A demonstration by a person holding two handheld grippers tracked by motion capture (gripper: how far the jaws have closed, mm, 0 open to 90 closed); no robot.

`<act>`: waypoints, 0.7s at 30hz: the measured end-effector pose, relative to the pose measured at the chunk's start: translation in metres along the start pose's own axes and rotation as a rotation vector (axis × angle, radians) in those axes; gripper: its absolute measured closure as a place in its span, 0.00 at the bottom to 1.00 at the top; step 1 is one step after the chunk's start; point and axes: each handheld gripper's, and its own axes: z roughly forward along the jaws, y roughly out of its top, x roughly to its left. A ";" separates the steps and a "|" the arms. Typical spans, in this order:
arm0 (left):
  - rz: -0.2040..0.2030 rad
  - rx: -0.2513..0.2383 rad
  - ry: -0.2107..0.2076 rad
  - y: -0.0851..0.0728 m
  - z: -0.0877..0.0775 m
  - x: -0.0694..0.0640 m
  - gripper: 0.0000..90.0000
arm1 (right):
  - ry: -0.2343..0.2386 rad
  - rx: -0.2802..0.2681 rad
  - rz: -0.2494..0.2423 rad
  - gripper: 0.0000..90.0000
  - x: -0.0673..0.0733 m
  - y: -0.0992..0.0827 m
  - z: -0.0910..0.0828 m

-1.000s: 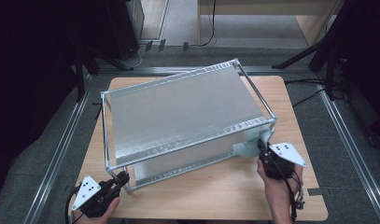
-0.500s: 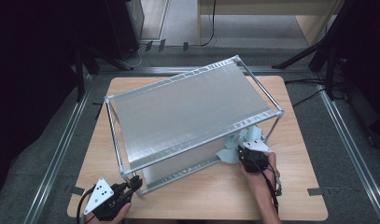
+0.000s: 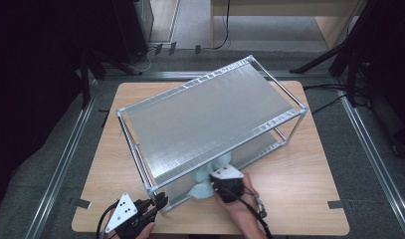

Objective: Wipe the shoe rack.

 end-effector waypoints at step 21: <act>0.014 0.007 -0.014 0.000 0.001 -0.003 0.88 | -0.161 -0.018 0.109 0.87 -0.083 -0.014 -0.016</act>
